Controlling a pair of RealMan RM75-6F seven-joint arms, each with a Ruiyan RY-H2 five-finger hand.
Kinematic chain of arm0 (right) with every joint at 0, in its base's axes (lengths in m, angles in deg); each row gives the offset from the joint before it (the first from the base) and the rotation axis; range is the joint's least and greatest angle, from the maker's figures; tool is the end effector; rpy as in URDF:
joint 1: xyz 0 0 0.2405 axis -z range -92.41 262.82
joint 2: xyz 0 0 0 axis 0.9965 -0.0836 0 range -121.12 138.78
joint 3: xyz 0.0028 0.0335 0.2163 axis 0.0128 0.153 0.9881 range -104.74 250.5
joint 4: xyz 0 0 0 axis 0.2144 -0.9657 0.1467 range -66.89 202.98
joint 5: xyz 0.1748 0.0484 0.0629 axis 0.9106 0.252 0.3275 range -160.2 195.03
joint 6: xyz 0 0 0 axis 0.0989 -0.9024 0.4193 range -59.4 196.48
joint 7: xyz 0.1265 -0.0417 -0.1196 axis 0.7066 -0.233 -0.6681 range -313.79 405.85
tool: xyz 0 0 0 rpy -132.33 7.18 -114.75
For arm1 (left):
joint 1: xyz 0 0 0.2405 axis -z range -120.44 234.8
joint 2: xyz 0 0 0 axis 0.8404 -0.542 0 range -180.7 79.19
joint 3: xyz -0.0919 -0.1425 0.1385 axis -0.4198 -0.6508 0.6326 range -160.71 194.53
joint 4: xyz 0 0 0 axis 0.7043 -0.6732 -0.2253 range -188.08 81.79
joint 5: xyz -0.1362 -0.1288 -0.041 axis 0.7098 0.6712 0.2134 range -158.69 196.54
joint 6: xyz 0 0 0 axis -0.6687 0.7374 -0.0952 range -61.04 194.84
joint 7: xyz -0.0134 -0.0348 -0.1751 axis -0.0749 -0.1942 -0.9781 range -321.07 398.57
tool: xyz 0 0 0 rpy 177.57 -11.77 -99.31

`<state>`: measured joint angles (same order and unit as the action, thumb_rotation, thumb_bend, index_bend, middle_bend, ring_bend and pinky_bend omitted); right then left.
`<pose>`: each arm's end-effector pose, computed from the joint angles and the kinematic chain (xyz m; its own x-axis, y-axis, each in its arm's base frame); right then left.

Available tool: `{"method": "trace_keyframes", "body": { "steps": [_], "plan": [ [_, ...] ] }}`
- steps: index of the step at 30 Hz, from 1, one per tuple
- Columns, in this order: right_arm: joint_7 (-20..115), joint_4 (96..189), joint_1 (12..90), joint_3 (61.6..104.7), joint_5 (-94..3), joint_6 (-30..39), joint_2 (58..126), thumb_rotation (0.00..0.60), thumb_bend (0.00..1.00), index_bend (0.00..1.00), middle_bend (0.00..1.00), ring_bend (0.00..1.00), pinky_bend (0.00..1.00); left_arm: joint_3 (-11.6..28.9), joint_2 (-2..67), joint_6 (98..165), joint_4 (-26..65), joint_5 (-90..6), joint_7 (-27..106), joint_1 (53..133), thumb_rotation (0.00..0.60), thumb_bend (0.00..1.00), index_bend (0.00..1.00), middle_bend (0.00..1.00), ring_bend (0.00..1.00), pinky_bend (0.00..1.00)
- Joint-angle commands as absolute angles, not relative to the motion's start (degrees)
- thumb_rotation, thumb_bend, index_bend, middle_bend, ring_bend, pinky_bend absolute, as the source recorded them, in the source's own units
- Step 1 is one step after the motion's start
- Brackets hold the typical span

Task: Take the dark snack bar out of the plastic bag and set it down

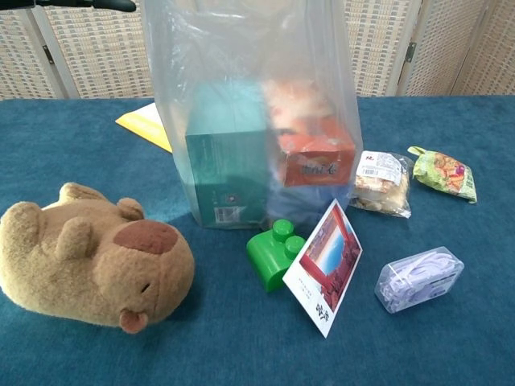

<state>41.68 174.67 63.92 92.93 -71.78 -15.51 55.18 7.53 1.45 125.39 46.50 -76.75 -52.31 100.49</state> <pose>-0.1058 -0.2951 0.2582 0.3815 0.4007 0.8330 -0.7644 -0.3700 0.5281 -0.0675 0.3321 0.1384 -0.5560 0.6859 0.4694 0.6056 -0.0526 0.7941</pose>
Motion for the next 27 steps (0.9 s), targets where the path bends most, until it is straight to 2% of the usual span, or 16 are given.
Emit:
{"method": "trace_keyframes", "body": {
  "steps": [1,10,17,27],
  "plan": [
    [41.72,173.54,60.00,94.04,-71.12,-11.35,56.39,0.600,0.13,0.12,0.13,0.14,0.25,7.90,2.15,125.56,45.68,-77.32,-53.94,101.65,0.076,0.22,0.05,0.07,0.13,0.19],
    [43.37,169.59,50.69,95.40,-70.35,-2.68,60.96,0.600,0.07,0.12,0.13,0.12,0.24,7.47,4.07,124.90,44.63,-75.44,-54.82,104.06,0.073,0.22,0.07,0.09,0.14,0.19],
    [44.19,167.01,46.38,96.54,-68.74,-0.27,63.77,0.600,0.07,0.12,0.13,0.12,0.24,6.89,6.39,124.62,43.84,-73.08,-54.69,105.14,0.075,0.22,0.12,0.11,0.17,0.19],
    [45.26,163.39,41.67,96.72,-67.71,1.72,68.04,0.600,0.07,0.11,0.13,0.12,0.24,5.98,9.13,123.99,43.48,-71.17,-54.49,106.64,0.074,0.22,0.13,0.13,0.18,0.19]
  ]
}}
